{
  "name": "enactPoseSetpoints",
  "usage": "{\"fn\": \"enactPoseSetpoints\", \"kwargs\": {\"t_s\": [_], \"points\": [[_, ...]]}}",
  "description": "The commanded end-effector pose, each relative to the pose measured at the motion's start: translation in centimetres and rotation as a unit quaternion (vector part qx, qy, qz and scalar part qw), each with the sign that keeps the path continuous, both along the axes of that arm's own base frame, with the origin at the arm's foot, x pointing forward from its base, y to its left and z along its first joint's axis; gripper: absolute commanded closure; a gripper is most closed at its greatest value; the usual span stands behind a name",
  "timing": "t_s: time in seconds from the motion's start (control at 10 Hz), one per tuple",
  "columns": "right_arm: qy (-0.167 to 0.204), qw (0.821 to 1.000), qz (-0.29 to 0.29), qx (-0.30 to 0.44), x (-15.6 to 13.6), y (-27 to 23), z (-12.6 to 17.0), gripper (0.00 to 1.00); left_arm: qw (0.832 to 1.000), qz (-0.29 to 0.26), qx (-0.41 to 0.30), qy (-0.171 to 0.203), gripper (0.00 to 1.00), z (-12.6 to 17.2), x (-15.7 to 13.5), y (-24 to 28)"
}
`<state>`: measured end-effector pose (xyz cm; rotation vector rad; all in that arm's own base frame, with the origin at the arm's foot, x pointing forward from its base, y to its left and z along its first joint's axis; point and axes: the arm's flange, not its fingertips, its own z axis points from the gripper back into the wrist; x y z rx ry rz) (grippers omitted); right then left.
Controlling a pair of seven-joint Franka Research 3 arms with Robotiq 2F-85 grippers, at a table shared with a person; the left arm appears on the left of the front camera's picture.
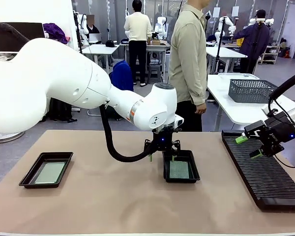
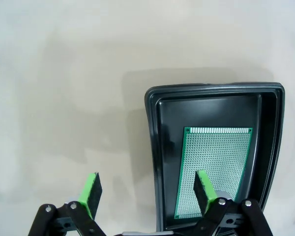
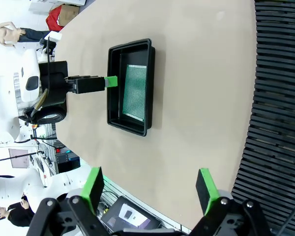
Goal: Inspect and transfer BCBs to ESD trays.
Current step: Pick up the ESD tray and place it on the left side of the table.
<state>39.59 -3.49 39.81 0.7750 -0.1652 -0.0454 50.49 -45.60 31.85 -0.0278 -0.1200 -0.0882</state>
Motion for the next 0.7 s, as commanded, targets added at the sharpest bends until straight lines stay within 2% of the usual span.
{"fn": "enactPoseSetpoints", "kwargs": {"t_s": [0.0, 0.6], "points": [[0.001, 1.0, -0.003, 0.001, -0.03, 0.08, 0.06, 0.0, 1.0, 0.007, 0.006, -0.017, 0.0, -0.52, -0.05, -0.11], [0.001, 1.0, -0.003, 0.001, -0.03, 0.08, 0.06, 0.0, 1.0, 0.003, -0.001, -0.014, 0.25, -0.49, 0.24, 0.04]]}}
